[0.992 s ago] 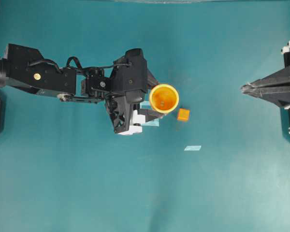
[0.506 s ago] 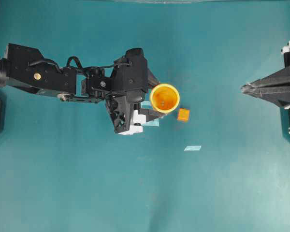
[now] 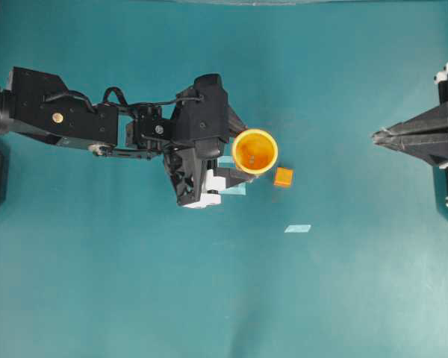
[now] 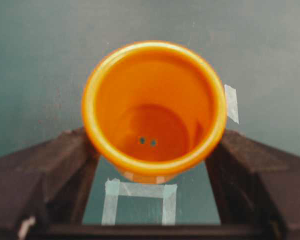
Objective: Lift the orange cup with left arm.
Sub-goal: 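Hold the orange cup lifted in the left gripper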
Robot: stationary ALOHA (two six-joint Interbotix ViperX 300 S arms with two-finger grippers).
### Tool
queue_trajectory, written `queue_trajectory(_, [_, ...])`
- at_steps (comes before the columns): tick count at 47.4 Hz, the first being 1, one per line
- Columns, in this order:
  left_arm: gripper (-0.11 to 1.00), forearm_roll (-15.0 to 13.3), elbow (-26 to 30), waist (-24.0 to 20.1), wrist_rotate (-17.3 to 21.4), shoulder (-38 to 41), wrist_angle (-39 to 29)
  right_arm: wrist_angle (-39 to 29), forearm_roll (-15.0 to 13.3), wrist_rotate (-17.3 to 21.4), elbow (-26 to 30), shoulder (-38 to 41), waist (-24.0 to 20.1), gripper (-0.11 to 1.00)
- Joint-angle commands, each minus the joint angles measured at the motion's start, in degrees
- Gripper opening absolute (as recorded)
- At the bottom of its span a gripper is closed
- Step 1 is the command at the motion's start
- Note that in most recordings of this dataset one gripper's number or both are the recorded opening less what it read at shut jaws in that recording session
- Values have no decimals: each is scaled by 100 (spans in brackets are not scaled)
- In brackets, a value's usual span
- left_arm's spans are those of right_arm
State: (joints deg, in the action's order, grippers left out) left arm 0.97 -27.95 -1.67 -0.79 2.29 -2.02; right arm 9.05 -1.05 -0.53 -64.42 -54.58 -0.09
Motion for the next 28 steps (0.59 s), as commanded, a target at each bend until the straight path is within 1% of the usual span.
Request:
queue_trajectory(1, [68, 9, 185, 18, -9, -229, 53, 18, 0, 9, 176, 0, -9, 0])
queue_trajectory(28, [68, 9, 229, 9, -18, -202, 53, 9, 0, 9, 185, 0, 0, 0])
